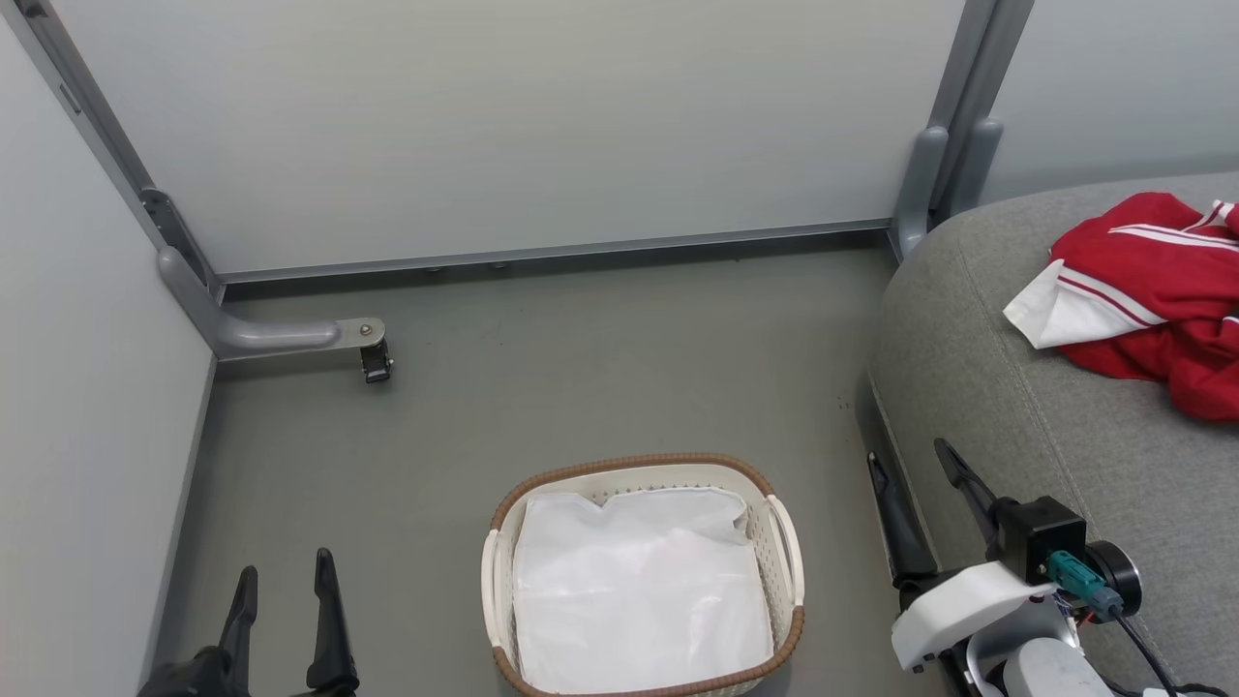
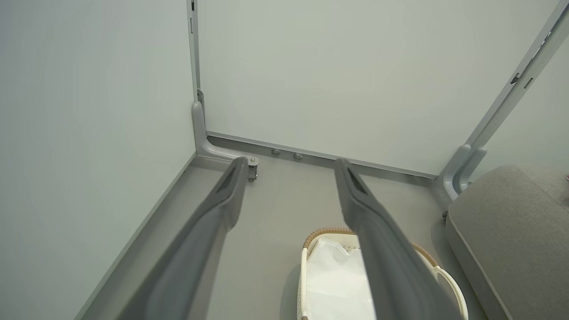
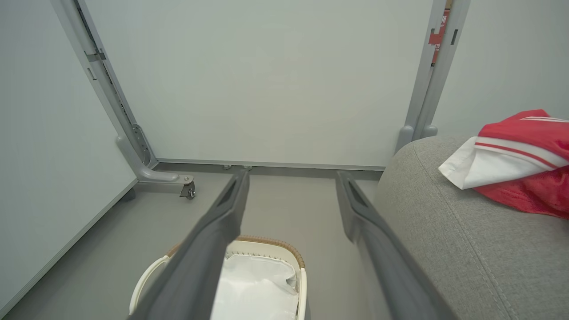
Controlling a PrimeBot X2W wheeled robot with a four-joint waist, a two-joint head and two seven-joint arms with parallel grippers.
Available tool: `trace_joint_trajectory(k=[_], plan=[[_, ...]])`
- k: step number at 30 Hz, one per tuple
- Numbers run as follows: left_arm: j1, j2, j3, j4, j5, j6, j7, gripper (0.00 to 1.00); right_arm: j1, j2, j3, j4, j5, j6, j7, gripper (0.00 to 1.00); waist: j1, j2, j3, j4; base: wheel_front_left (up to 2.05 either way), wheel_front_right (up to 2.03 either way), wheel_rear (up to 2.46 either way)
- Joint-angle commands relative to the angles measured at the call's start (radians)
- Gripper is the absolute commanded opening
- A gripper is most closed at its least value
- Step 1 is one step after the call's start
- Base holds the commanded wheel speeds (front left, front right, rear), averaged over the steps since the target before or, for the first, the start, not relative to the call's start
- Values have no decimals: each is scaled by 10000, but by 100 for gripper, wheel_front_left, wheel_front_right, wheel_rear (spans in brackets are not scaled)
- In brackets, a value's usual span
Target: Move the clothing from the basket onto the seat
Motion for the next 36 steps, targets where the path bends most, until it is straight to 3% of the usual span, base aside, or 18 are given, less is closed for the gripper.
trace_joint_trajectory(k=[1, 21, 22, 25, 36], plan=[[88, -31, 53, 28, 137, -77, -7, 100, 33, -38, -17, -55, -29, -14, -16, 100, 1, 0, -12, -10, 0, 0, 0], [-155, -207, 265, 145, 261, -400, -7, 100, -44, -38, 48, 105, 6, -14, -16, 100, 1, 0, -6, 10, 0, 0, 0], [-27, -207, 237, 172, 264, -362, 4, 0, -5, 4, 44, 83, 6, 0, 0, 0, 1, 0, -6, 9, 0, 0, 0], [-12, -253, 208, 537, 223, -361, 46, 0, 212, 55, 50, 383, 53, 0, 14, 0, 1, 0, -5, 8, 0, 0, 0], [-396, -256, 419, 586, -1640, -463, 603, 0, 178, 35, -270, 227, 2174, -1, 549, 0, 1, 0, 1, -21, 0, 0, 0]])
